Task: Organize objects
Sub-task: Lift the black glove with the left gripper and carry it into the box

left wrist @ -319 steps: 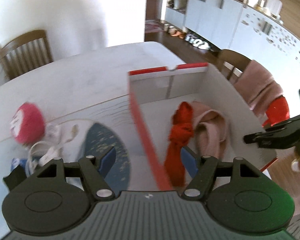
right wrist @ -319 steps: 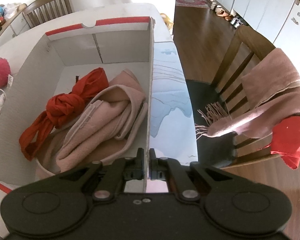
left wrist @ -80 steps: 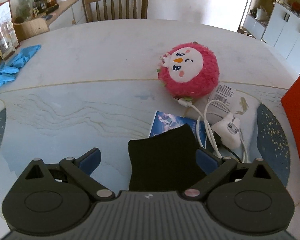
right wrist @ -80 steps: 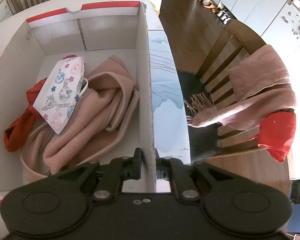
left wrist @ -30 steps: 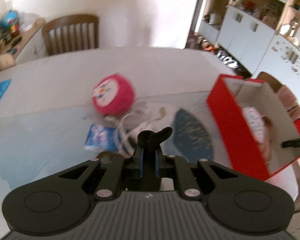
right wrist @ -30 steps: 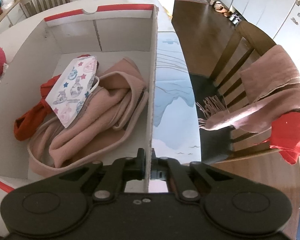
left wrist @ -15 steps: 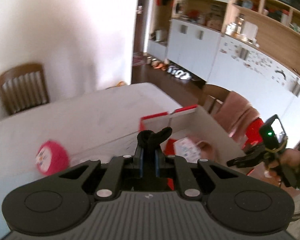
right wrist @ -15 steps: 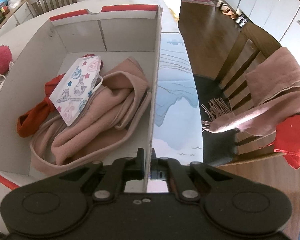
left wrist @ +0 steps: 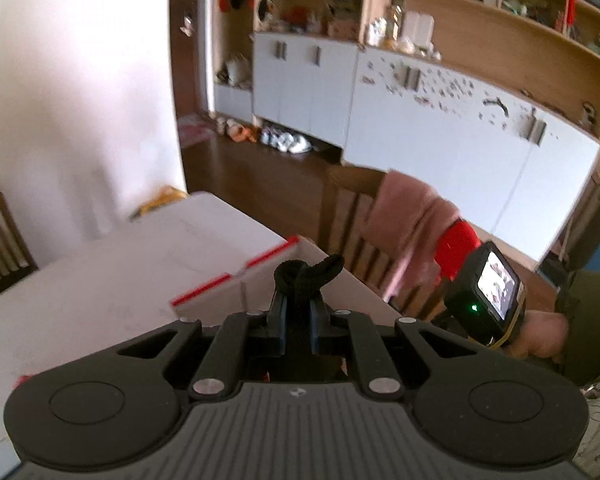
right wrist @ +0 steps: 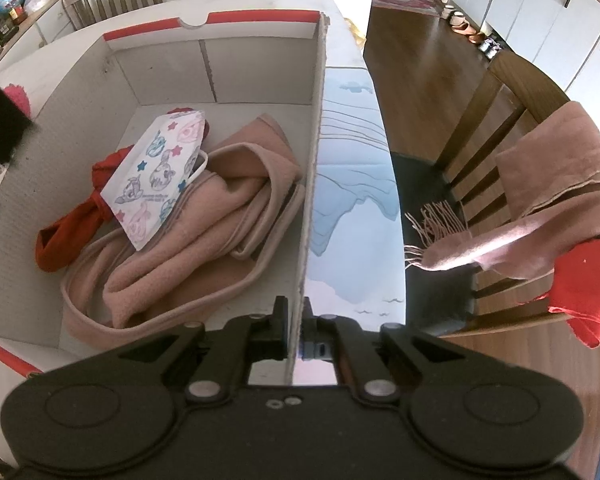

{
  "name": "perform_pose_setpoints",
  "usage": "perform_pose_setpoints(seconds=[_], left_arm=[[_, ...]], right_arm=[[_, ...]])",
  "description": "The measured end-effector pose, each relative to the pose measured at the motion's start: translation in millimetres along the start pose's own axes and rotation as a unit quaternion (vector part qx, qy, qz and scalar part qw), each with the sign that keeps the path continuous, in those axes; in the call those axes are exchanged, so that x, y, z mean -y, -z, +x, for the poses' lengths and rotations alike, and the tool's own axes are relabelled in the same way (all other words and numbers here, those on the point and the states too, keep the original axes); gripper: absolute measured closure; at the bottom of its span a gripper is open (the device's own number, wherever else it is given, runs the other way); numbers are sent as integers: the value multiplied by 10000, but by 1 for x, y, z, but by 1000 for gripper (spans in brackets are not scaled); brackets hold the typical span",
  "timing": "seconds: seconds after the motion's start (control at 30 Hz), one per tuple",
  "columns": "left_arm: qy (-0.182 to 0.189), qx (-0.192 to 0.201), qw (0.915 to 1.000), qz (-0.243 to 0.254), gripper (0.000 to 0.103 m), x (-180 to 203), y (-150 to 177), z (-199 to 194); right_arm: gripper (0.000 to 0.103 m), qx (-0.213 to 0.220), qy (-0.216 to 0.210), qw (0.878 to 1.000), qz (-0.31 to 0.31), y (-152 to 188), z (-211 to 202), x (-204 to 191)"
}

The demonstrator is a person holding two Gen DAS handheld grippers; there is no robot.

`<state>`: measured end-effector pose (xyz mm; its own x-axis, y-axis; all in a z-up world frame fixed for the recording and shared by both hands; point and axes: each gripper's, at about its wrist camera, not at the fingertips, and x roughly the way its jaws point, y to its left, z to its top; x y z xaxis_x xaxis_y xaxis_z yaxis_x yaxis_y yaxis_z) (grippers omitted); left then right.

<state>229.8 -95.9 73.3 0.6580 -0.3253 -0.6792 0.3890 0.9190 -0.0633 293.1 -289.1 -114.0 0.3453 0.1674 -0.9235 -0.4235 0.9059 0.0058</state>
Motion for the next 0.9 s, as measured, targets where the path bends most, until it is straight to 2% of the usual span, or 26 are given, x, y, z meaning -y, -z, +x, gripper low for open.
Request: perform_pose_setpoints(seconds=[0.33,0.63,0.9], left_arm=[[247,-754,9968,58,93,18,10,76],[221,-1339,9906,163,93,28,23,136],[126,-1742,9842,278,93,33,36,170]], right_arm=[[100,3,-27,10000,-50,0,0,0],[100,-10,-22,10000,-57,0,0,-2],[100,-9,-43,10000,1,0,-1,-1]])
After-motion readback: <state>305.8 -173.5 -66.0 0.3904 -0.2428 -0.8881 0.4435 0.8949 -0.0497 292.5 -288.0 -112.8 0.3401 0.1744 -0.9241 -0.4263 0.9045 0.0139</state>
